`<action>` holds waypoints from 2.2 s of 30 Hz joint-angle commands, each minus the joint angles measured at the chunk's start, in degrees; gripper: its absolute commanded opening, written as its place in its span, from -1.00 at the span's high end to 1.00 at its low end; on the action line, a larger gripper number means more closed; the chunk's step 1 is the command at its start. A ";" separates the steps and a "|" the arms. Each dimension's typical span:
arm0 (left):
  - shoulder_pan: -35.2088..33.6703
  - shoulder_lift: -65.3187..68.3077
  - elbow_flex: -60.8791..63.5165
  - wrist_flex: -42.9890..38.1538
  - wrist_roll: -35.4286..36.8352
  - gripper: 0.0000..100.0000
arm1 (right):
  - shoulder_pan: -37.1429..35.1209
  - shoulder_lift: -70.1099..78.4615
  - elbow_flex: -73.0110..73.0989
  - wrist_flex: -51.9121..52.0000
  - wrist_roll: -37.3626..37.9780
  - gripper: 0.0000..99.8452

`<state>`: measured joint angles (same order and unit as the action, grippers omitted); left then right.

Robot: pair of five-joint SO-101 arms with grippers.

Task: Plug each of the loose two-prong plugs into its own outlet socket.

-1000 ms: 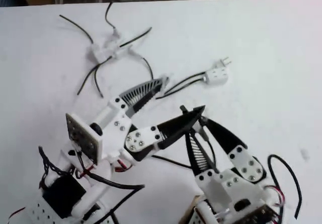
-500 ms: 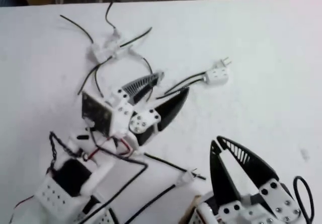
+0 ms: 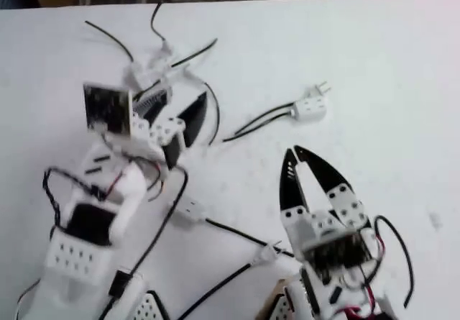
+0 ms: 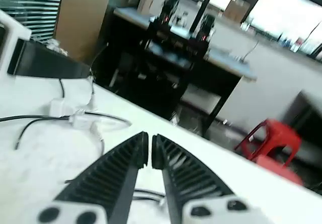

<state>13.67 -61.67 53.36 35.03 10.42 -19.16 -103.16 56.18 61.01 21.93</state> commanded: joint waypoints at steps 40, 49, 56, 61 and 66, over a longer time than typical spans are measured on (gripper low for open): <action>12.35 24.13 -28.92 47.74 -12.75 0.46 | 46.46 57.01 -17.32 -4.88 -7.74 0.96; 18.51 33.27 -26.81 47.91 -10.73 0.46 | 62.73 69.41 -22.77 -6.90 3.08 0.93; 32.22 42.07 -31.03 53.89 -13.63 0.46 | 69.58 83.38 -30.33 -6.73 8.53 0.93; 36.44 47.69 -30.95 51.52 -10.55 0.46 | 73.27 94.81 -37.89 -6.55 10.64 0.93; 40.75 54.99 -28.48 44.13 -8.97 0.46 | 75.91 103.96 -44.57 -6.55 10.64 0.93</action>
<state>50.68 -10.77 24.79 83.82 0.40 55.30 -1.63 16.53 55.12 32.13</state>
